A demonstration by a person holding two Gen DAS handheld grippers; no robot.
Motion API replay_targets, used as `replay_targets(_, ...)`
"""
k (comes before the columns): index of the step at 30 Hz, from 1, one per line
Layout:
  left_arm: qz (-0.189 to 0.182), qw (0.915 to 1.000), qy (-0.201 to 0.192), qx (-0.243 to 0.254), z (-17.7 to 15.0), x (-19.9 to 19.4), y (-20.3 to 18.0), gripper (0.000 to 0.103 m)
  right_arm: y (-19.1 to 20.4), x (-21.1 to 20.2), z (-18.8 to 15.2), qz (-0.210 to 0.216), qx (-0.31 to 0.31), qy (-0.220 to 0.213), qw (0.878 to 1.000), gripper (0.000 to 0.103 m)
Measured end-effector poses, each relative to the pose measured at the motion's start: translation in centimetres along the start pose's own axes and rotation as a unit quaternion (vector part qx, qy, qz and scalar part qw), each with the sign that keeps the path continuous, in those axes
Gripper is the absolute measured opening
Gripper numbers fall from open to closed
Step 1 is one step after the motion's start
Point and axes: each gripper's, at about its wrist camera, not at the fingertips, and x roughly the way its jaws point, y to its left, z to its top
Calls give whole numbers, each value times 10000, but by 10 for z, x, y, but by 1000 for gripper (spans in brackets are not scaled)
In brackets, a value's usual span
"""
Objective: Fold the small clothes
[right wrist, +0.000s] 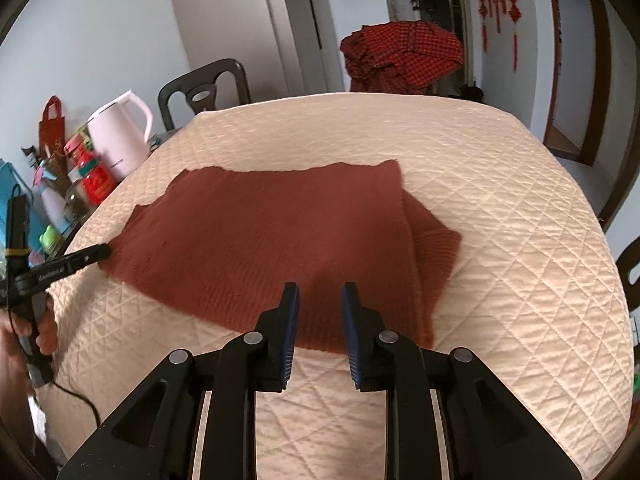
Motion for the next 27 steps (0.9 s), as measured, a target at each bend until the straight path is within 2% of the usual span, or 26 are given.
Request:
replay_targets(5,-285,9990,50,-354,14,17,10,48,13,7,1,158,-81,41,9998,22)
replay_targets(11,-323,9985,174,-416,32,46,9,48,27,9,5,279,-236,6,9993,22)
replay_targets(14,-423,9980,163,-444,35,50,8,53,30,9,6,319,-281,-13,9991,22)
replay_targets(23,-646,9969,239,-373,14,33,2,54,32,16,7,424,-299,29,9986,22)
replay_targets(27,-558,9976,256,-316,8,26,-4,54,32,20,7,480,-261,46,9985,22)
